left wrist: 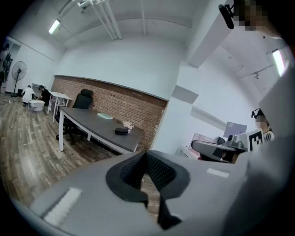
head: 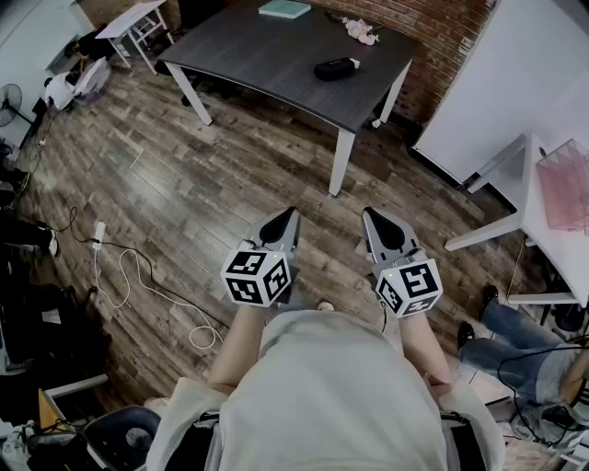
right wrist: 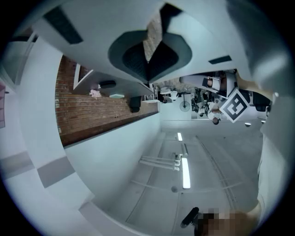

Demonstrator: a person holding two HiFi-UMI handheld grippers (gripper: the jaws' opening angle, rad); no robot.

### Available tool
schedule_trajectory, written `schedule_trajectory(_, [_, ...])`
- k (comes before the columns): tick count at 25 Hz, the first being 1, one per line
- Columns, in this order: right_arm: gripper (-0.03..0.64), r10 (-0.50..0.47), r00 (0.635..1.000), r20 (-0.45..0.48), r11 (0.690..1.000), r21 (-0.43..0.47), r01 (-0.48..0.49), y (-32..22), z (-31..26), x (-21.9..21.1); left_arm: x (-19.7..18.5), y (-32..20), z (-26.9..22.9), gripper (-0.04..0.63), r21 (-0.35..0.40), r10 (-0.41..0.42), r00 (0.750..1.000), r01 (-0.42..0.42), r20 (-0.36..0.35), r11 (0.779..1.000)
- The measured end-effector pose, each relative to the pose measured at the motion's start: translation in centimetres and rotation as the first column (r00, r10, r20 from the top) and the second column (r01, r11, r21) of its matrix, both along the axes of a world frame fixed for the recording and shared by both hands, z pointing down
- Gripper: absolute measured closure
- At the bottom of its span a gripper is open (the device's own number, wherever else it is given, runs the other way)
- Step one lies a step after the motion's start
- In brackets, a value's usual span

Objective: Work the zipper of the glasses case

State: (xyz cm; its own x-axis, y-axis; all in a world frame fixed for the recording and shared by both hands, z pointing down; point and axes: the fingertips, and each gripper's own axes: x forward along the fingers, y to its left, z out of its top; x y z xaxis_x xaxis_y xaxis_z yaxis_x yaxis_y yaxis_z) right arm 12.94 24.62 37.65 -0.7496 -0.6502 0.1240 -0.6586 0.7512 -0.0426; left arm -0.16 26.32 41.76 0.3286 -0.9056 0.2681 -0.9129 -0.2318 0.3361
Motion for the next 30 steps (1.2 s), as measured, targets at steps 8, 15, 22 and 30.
schedule_trajectory(8, [0.615,-0.035,0.999,0.008,0.999,0.009,0.035,2.2,-0.5,0.5,1.2,1.8,-1.0,0.584,0.027,-0.012,1.000,0.012,-0.001,1.000])
schedule_trajectory(15, [0.615,-0.076,0.996,0.055,0.997,0.008,0.075,3.3,-1.1,0.5,1.9,2.8,-1.4,0.569,0.047,-0.002,1.000,0.002,0.008,0.999])
schedule_trajectory(22, [0.465,-0.100,0.995,0.030,0.994,-0.030,0.101,2.8,0.2,0.3,2.7,2.5,-1.4,0.343,0.042,0.044,0.999,-0.043,-0.008,0.998])
schedule_trajectory(30, [0.256,-0.103,0.995,0.005,0.991,-0.082,0.103,-1.1,2.2,-1.3,1.2,-1.3,-0.6,0.230,0.039,0.060,0.998,-0.059,-0.030,0.997])
